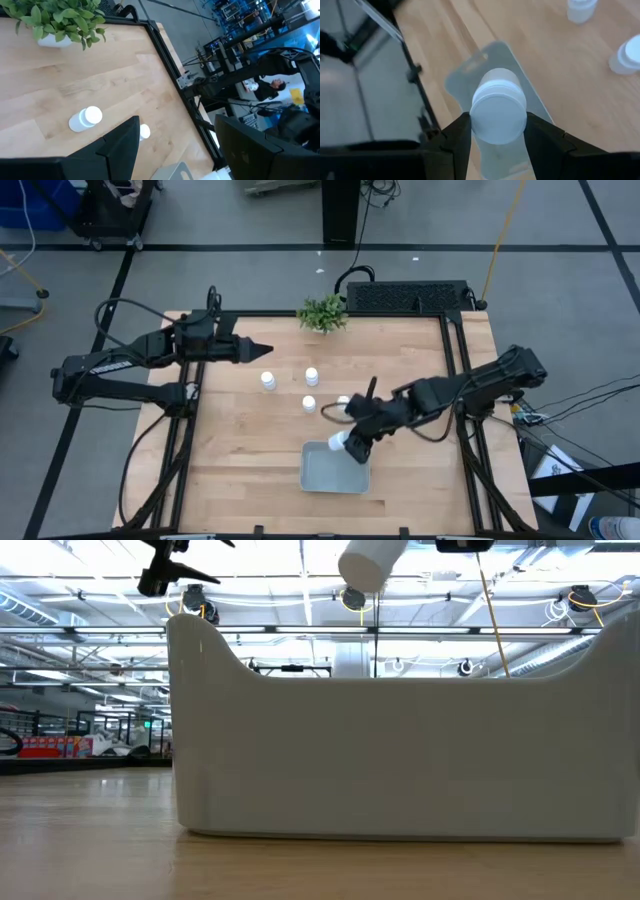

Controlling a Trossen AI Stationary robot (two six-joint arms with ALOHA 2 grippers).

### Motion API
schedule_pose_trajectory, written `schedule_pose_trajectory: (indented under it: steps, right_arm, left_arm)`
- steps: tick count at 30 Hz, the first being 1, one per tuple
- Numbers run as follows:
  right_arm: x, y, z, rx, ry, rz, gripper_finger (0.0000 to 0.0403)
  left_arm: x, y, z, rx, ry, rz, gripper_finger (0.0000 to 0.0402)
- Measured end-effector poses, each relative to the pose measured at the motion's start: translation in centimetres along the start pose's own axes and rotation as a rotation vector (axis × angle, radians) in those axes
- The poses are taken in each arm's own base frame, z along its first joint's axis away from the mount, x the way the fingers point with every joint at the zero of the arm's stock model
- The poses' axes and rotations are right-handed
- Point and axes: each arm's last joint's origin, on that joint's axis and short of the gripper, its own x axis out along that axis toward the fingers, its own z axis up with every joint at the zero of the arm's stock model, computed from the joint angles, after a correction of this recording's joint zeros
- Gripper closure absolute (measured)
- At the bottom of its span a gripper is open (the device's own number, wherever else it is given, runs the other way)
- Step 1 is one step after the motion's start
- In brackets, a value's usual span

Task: Pick and place pill bottles into a basket
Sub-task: Put the white medicine bottle into the gray bin

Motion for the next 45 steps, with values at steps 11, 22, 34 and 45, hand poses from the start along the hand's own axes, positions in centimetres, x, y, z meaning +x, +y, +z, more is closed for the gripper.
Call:
schedule_pose_trajectory:
  steps: [11,22,34,45]
  right_arm:
    - [7.0,-0.4,-3.9,-0.272,0.314,-0.231,0.0256]
    - [9.5,-0.8,-4.4,-0.321,0.338,-0.288,0.0253]
    - [10.3,-1.9,-3.1,-0.297,0.383,-0.276,0.0249]
    - [10.9,-2.2,-3.2,-0.288,0.406,-0.243,0.0246]
  left_arm:
    - [0.0,0.1,-0.1,0.048,0.007,0.007,0.0137]
    - [0.0,-0.3,-0.7,0.074,0.034,-0.004,0.0137]
    - [0.0,-0.2,-0.8,0.076,0.043,0.000,0.0137]
    - [0.0,-0.2,-0.8,0.076,0.043,0.000,0.0137]
